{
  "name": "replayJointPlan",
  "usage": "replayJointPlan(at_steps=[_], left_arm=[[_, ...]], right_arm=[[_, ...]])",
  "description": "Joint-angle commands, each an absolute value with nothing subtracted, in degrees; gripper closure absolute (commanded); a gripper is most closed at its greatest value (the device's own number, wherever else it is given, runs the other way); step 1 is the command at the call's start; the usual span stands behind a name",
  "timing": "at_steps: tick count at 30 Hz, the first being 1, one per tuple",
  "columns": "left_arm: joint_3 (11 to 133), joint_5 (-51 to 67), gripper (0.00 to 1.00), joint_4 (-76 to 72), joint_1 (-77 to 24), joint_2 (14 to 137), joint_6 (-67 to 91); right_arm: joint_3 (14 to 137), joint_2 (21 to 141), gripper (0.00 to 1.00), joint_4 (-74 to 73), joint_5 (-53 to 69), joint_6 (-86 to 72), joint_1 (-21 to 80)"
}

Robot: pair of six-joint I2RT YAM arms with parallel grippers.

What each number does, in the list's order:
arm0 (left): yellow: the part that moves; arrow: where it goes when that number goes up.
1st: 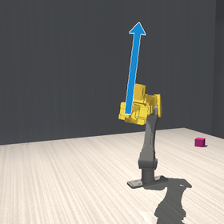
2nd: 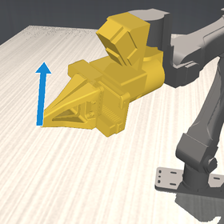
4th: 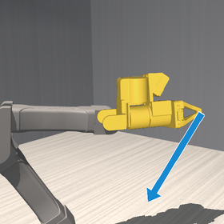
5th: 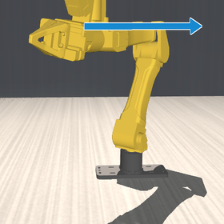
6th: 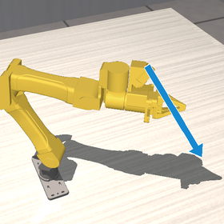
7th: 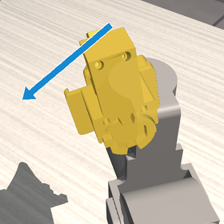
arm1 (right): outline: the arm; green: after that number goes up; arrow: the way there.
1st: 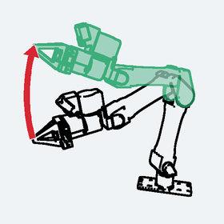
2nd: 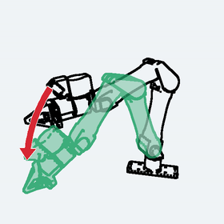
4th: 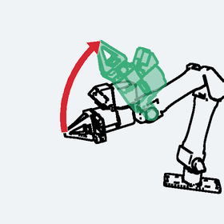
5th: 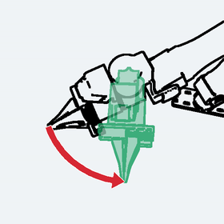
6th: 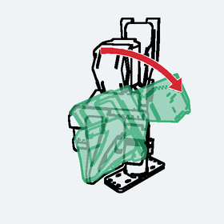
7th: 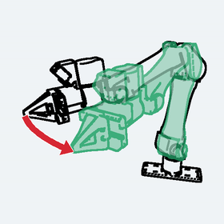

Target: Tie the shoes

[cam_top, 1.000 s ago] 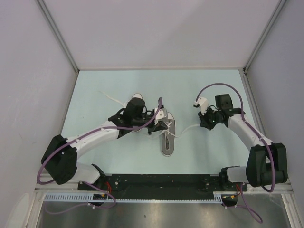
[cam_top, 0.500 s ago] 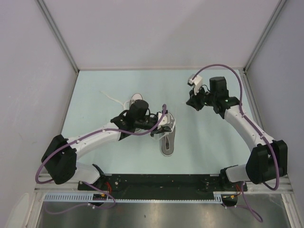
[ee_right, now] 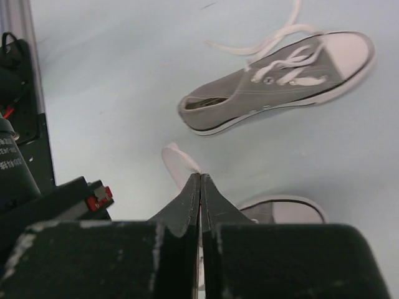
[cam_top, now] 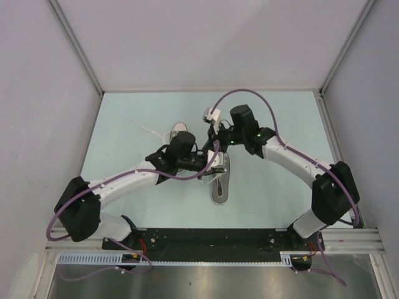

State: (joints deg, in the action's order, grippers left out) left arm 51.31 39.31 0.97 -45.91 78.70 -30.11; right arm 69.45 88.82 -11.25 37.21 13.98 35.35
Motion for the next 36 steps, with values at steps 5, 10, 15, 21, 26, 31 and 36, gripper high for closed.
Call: replayJointPlan(at_steps=[5,10,15,21,26,31,36], left_arm=[[49.92,42.10,1.00,-0.44,-46.50,76.73,-32.43],[48.69,40.79,1.00,-2.54,-46.58,75.85,-31.64],[48.08,39.03,1.00,-6.41,-46.49,75.67,-30.50],[48.08,38.41,1.00,-7.91,-45.44,76.03,-28.74],[46.76,38.50,1.00,-8.52,-44.30,75.41,-28.13],[45.88,38.23,1.00,-9.40,-42.90,75.15,-27.77],[45.79,38.67,1.00,-10.37,-41.57,75.59,-27.68]], right_arm=[[71.54,93.86,1.00,-8.52,42.36,11.51,39.46],[71.54,94.13,1.00,-8.96,44.21,10.99,39.64],[71.54,94.48,0.84,-9.23,44.82,10.55,39.73],[73.30,91.15,0.37,-13.08,44.73,11.51,35.78],[74.18,87.63,0.31,-18.53,47.19,10.64,29.20],[74.09,84.64,0.30,-29.25,52.90,10.63,22.60],[71.55,82.62,0.32,-35.94,57.13,13.27,20.83]])
